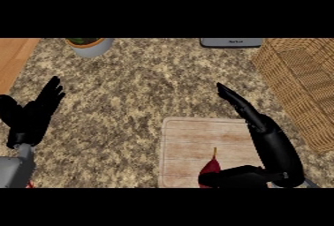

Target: Pick the pear from the cutting board and place it in the basket

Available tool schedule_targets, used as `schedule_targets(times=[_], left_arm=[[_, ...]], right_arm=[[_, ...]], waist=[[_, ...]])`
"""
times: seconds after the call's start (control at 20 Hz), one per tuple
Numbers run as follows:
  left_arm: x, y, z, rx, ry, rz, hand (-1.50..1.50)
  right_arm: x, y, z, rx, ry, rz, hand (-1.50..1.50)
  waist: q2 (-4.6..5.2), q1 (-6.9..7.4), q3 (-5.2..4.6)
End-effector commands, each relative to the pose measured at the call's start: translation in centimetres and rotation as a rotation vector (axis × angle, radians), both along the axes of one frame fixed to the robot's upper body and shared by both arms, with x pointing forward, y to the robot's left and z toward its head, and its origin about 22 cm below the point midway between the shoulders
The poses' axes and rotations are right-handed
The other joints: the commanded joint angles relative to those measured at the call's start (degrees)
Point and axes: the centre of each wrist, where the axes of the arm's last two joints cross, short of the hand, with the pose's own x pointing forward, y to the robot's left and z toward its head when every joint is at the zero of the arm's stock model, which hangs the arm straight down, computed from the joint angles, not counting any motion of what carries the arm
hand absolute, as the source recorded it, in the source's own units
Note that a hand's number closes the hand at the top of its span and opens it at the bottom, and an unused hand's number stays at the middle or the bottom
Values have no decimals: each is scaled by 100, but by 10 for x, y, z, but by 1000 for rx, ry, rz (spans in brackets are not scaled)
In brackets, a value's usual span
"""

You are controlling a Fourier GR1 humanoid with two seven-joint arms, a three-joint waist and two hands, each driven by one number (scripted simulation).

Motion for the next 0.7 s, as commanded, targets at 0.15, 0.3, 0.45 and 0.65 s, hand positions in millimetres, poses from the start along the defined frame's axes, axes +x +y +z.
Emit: schedule_targets(times=[0.15,0.3,0.45,0.65], left_arm=[[-5,4,-9,6,20,23,0],[-2,7,-1,13,6,14,0],[9,-1,10,-11,7,-2,0],[-7,-1,-14,3,-16,0,0]], right_arm=[[6,-63,52,-549,128,-252,-150],[6,-76,102,-578,212,-330,-150],[3,-80,130,-653,305,-264,-150],[8,-100,139,-690,421,-87,-150]], waist=[[-42,-181,-25],[-13,-81,-7],[17,-3,8],[34,56,16]])
